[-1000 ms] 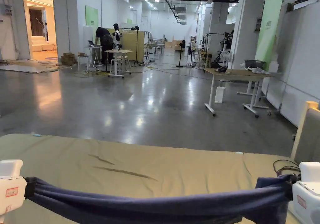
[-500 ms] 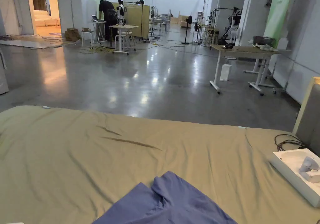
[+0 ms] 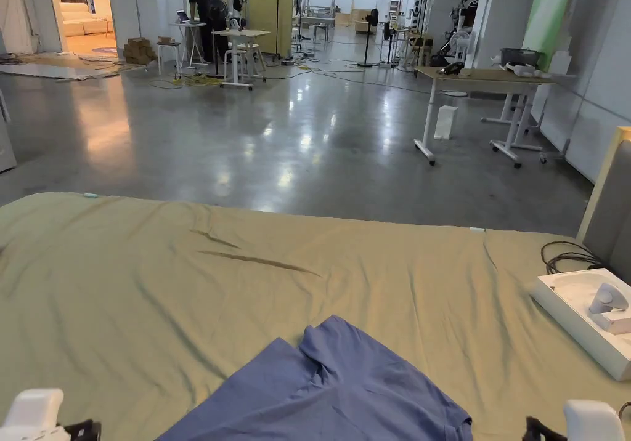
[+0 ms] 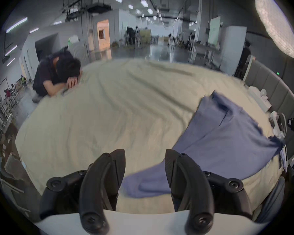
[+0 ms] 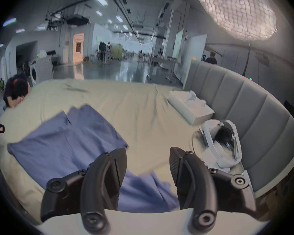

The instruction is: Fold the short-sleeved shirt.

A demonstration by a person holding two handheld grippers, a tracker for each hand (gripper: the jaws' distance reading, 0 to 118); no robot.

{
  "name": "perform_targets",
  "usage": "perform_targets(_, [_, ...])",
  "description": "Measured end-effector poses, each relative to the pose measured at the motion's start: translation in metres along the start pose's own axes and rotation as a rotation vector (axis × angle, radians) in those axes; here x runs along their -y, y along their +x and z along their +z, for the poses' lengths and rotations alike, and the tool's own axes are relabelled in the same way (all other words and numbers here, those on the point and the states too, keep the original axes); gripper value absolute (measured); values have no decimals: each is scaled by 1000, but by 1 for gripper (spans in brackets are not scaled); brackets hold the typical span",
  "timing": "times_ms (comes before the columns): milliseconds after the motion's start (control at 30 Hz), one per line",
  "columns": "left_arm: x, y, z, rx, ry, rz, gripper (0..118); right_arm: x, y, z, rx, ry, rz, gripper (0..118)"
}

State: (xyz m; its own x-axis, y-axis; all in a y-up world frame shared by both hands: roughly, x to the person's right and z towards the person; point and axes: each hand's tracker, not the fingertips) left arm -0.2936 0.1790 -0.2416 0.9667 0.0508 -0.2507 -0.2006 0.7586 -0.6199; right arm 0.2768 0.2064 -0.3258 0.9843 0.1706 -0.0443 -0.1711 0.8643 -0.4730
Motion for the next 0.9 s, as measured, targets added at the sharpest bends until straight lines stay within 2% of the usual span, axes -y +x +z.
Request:
perform_targets(133, [-31, 37, 23, 44, 156, -11, 52, -37, -29, 18, -52, 143, -33, 65])
perform_targets(300, [-51, 64, 24, 93, 338, -38, 52, -66, -65, 37, -71, 282, -64, 64])
perform_targets(367, [-51, 97, 46, 98, 404, -52, 52, -70, -76, 42, -68, 323, -89, 54])
perform_targets(400, [-52, 104, 49, 106, 430, -53, 51, -71, -80, 45, -65, 339, -93, 44])
perform_targets(433, [-52, 111, 53, 115, 444, -54, 43, -72, -84, 46, -57, 353, -97, 29])
perform_targets(500, [-53, 125, 60, 114, 475, -55, 18, -72, -91, 47, -38, 361, -98, 18])
perform_targets(533, [-52, 130, 62, 105, 482, -52, 9, -72, -92, 48, -37, 369, -106, 6])
perform_targets(567, [-50, 134, 63, 95, 490, -50, 5, -71, -92, 48, -41, 375, -104, 0])
perform_targets(800, [-49, 116, 66, 131, 505, -14, 1, -64, -96, 47, -46, 392, -66, 0])
perform_targets(900, [-42, 97, 67, 87, 466, -28, 1, -63, -98, 42, -58, 376, -68, 0])
